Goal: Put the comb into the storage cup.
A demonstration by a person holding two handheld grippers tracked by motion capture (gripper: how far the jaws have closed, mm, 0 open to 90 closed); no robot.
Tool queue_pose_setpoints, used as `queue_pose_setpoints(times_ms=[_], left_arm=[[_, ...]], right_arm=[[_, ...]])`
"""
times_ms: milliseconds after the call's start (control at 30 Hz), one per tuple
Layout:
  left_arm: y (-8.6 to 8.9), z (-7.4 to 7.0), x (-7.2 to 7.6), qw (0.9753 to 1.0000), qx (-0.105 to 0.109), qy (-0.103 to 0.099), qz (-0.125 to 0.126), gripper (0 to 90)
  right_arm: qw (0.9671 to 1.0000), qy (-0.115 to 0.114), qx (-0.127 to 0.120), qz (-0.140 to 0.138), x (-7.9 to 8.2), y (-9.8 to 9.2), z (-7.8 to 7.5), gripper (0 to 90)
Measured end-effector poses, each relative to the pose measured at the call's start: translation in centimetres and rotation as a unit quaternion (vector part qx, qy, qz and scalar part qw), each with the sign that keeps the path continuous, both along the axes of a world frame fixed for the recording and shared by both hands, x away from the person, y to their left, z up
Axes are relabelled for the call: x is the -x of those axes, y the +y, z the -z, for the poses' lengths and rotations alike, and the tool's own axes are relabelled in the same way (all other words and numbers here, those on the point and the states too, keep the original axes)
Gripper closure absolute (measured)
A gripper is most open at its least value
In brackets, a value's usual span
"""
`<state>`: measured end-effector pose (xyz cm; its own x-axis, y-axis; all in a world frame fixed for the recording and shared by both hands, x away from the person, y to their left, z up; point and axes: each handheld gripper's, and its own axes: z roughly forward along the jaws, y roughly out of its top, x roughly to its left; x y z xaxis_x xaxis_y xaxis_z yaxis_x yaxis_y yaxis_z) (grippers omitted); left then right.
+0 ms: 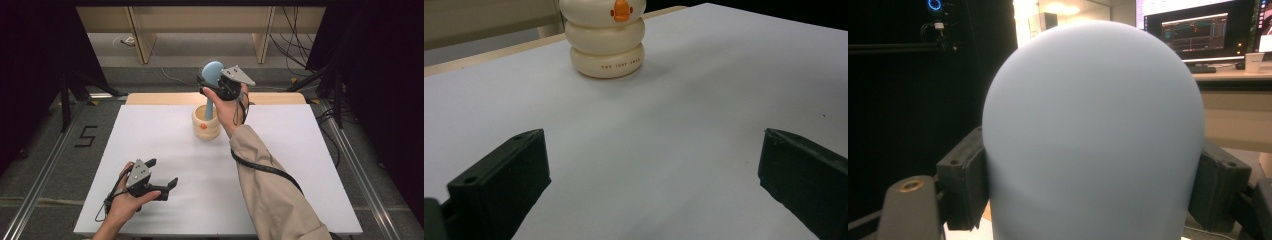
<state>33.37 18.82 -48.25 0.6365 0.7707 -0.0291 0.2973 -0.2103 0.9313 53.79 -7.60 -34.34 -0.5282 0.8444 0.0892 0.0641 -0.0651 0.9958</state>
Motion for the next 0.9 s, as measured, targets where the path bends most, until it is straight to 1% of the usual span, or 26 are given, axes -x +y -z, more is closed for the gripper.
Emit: queue_pose_setpoints(times_ms=[333, 900], left_arm=[[0.0, 0.0, 0.0, 1.0, -0.001, 0.001, 0.0, 0.0], [0.0, 0.0, 0.0, 1.0, 0.0, 0.001, 0.0, 0.0]], right_arm=[[1.0, -0.001, 0.003, 0.002, -0.1, -0.1, 0.3, 20.6], [0.9999, 0.008, 0.008, 0.005, -0.2, -0.3, 1.1, 20.6]])
